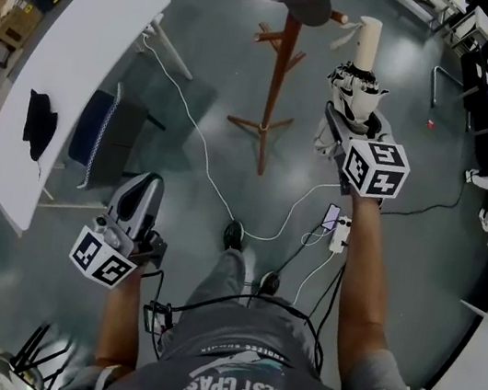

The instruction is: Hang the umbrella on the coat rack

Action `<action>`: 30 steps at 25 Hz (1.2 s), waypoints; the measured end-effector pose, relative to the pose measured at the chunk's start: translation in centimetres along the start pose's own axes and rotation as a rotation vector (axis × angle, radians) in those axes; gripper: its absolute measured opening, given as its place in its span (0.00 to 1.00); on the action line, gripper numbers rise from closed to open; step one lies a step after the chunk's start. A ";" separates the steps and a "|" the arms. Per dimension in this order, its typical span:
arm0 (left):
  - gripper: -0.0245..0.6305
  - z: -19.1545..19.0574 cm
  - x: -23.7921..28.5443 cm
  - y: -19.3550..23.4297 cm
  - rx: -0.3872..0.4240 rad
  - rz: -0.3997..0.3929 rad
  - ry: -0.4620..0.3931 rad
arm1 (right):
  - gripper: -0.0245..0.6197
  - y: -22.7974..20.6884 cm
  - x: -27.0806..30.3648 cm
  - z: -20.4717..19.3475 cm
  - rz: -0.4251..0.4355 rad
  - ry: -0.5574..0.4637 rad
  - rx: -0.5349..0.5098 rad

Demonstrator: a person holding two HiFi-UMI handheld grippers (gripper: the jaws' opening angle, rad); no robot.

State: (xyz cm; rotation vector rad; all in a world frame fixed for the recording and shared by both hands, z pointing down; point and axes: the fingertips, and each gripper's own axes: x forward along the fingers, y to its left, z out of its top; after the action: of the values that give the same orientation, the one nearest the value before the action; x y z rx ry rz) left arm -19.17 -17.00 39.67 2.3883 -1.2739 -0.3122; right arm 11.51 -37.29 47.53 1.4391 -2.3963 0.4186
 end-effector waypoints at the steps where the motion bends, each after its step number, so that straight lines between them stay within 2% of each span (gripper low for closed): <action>1: 0.08 0.0 0.0 0.0 -0.001 0.000 0.000 | 0.49 -0.1 0.1 0.2 -0.004 0.003 -0.004; 8: 0.08 -0.1 -0.1 0.1 -0.002 0.003 0.001 | 0.49 -0.5 0.3 2.0 -0.028 -0.005 -0.061; 18: 0.08 -0.1 -0.1 0.0 -0.005 0.002 -0.005 | 0.49 -2.2 0.0 2.3 -0.077 0.002 -0.030; 30: 0.08 -0.1 -0.5 0.2 -0.011 0.005 -0.014 | 0.49 -0.8 -0.4 3.0 -0.063 0.000 -0.076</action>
State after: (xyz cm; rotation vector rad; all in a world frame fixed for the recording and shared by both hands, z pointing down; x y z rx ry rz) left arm -19.56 -16.66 39.82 2.3779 -1.2809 -0.3344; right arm 12.11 -38.54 44.71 1.4763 -2.3333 0.3089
